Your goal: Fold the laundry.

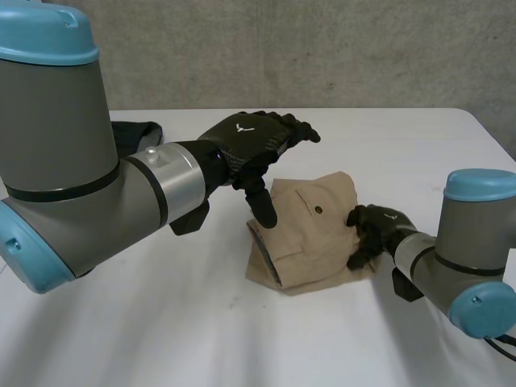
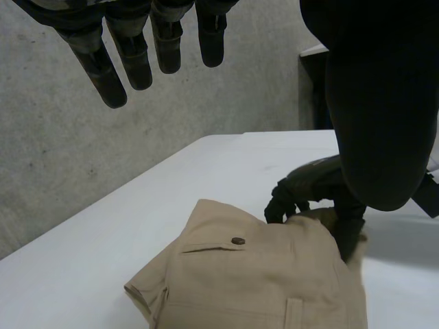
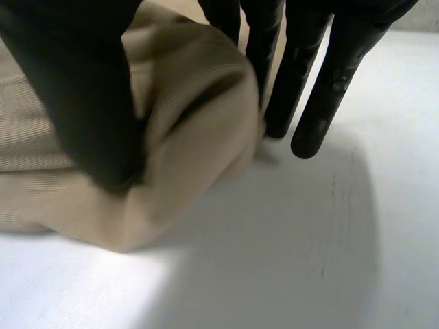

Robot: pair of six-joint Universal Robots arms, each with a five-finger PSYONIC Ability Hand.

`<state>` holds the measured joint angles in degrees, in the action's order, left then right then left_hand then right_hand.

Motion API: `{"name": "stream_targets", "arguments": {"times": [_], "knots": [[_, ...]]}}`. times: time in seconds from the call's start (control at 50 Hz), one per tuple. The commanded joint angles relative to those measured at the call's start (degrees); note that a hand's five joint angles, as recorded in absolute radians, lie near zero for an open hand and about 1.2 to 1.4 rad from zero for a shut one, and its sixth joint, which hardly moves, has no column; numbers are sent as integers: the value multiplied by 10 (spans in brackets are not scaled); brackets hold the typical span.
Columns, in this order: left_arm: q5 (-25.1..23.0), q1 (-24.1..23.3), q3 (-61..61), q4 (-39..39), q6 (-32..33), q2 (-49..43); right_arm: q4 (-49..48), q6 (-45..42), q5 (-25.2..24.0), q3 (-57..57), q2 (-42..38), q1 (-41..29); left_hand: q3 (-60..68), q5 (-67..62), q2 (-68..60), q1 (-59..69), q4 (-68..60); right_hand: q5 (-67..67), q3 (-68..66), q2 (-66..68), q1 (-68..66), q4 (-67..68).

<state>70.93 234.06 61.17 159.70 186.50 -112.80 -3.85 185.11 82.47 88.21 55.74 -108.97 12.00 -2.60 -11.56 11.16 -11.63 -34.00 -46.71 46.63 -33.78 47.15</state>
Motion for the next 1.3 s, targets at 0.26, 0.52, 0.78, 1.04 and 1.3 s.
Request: {"name": "stream_targets", "arguments": {"times": [0.26,0.52,0.78,1.04,1.3], "knots": [[1,10,0,0,0,-2,-2,-45,-8,-226,-108,19,7,-1,-12,16,-11,-360,-333,334,-462,329],[4,10,-12,11,0,-8,110,-53,21,-608,-295,130,7,-1,-12,16,-11,-360,-333,334,-462,329],[6,4,-23,11,0,-19,166,-54,111,-824,-420,233,11,-5,-15,19,-14,-360,-333,334,-462,329],[6,-4,-25,11,-1,-26,269,-154,-46,-729,-322,221,11,-5,-15,19,-14,340,367,-366,238,-371],[6,-8,-14,10,-8,-28,279,-303,-158,-634,-267,191,11,-5,-15,19,-14,340,367,-366,238,-371]]}}
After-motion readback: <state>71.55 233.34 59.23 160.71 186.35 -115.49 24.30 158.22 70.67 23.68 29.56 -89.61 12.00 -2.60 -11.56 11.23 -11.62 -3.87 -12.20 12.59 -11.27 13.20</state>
